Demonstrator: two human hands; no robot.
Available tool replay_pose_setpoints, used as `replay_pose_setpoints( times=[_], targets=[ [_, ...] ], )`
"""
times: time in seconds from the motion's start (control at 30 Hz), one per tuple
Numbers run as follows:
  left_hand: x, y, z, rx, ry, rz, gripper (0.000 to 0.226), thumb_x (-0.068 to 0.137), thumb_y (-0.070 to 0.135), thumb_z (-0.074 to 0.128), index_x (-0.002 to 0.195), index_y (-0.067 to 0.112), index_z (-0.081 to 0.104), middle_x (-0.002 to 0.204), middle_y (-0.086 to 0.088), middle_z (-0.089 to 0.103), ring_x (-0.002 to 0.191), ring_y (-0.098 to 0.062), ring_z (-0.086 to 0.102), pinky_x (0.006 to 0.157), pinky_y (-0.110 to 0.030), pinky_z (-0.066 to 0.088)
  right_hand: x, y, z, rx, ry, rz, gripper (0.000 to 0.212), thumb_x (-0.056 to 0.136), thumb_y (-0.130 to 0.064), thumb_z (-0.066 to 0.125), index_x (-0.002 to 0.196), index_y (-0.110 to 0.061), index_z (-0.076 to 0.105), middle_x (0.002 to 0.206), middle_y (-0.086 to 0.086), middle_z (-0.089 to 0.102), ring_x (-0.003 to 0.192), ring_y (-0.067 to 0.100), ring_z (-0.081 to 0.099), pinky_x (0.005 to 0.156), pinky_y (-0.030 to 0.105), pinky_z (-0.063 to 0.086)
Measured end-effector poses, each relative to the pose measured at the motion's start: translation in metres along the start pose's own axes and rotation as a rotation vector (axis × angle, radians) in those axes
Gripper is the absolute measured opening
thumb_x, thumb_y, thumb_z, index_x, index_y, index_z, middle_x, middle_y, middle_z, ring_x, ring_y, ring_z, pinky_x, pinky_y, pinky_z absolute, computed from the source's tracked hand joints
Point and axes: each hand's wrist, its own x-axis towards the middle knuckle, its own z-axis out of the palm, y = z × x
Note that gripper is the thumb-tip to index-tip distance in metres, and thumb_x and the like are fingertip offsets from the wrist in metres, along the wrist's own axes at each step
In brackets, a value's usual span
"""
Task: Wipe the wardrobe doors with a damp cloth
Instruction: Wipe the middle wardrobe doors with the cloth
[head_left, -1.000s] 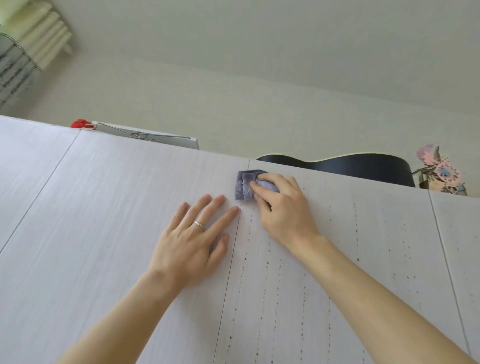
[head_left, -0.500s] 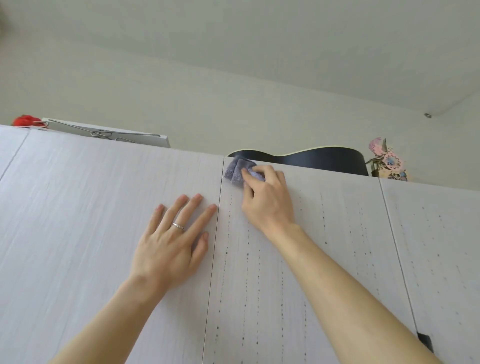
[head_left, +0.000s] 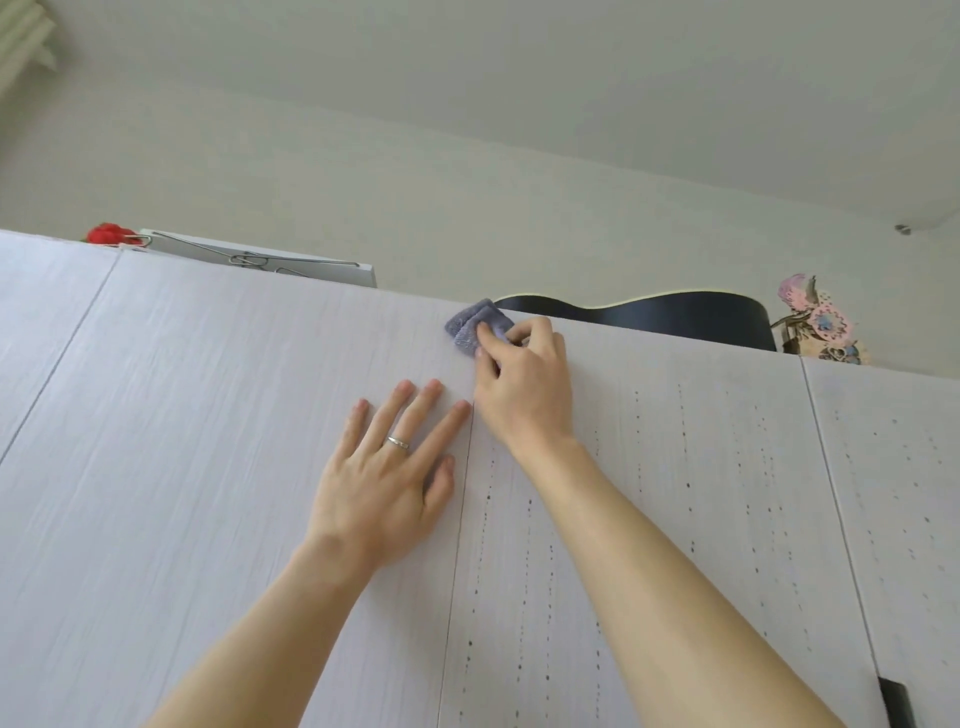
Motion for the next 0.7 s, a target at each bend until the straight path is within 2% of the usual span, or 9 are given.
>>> replay_pose_setpoints(
  times=[0.13,0.27,0.33,0.53,0.6,0.7],
  targets=[
    [0.001,-0.006,0.001,-0.011,0.002,0.012,0.055,0.098,0.042,0.036,0.151,0.032,0.046,0.157,-0.002,0.043,0.145,-0.029,0.038,0.118,-0.054,0.028,0.028,-0.002,-0.005,-0.037,-0.126,0.025,0.033,0.101,-0.028,0.051,0.13,-0.03,0.065,0.111,0.002,0.047,0.104,0.026,0.043,0.084,0.032,0.044],
    [0.003,-0.001,0.0,-0.028,0.017,0.014,0.054,0.098,0.041,0.036,0.15,0.032,0.047,0.156,-0.001,0.044,0.144,-0.028,0.039,0.118,-0.053,0.028,0.042,-0.002,-0.005,-0.012,-0.138,0.123,0.034,0.102,-0.028,0.049,0.133,-0.03,0.063,0.119,0.005,0.047,0.111,0.028,0.044,0.097,0.031,0.041],
    [0.003,-0.001,0.0,-0.034,0.02,0.004,0.054,0.098,0.041,0.037,0.15,0.032,0.048,0.156,-0.001,0.044,0.145,-0.027,0.039,0.118,-0.053,0.028,0.036,-0.002,-0.005,0.003,-0.128,0.111,0.033,0.101,-0.027,0.05,0.132,-0.029,0.064,0.116,0.004,0.047,0.109,0.028,0.045,0.096,0.032,0.042],
    [-0.001,-0.001,0.0,-0.054,0.039,0.004,0.052,0.098,0.039,0.038,0.149,0.03,0.05,0.156,-0.002,0.044,0.144,-0.028,0.041,0.118,-0.054,0.03,-0.002,0.029,-0.023,-0.004,-0.04,0.036,0.029,0.096,-0.022,0.06,0.122,-0.028,0.071,0.104,0.0,0.05,0.097,0.026,0.047,0.077,0.032,0.046],
    [-0.002,-0.001,0.001,-0.058,0.034,-0.01,0.053,0.098,0.038,0.037,0.149,0.03,0.049,0.156,-0.002,0.044,0.144,-0.028,0.041,0.118,-0.054,0.03,0.0,0.047,-0.034,-0.022,0.021,0.088,0.029,0.095,-0.019,0.062,0.121,-0.026,0.072,0.102,0.0,0.05,0.096,0.028,0.051,0.079,0.033,0.046],
    [-0.005,0.001,0.001,-0.057,0.027,-0.03,0.053,0.098,0.038,0.037,0.15,0.031,0.048,0.157,-0.001,0.043,0.144,-0.027,0.04,0.118,-0.054,0.028,0.008,0.073,-0.047,-0.04,0.122,0.27,0.032,0.095,-0.017,0.06,0.124,-0.026,0.07,0.105,0.001,0.048,0.101,0.03,0.053,0.082,0.028,0.04]
  ],
)
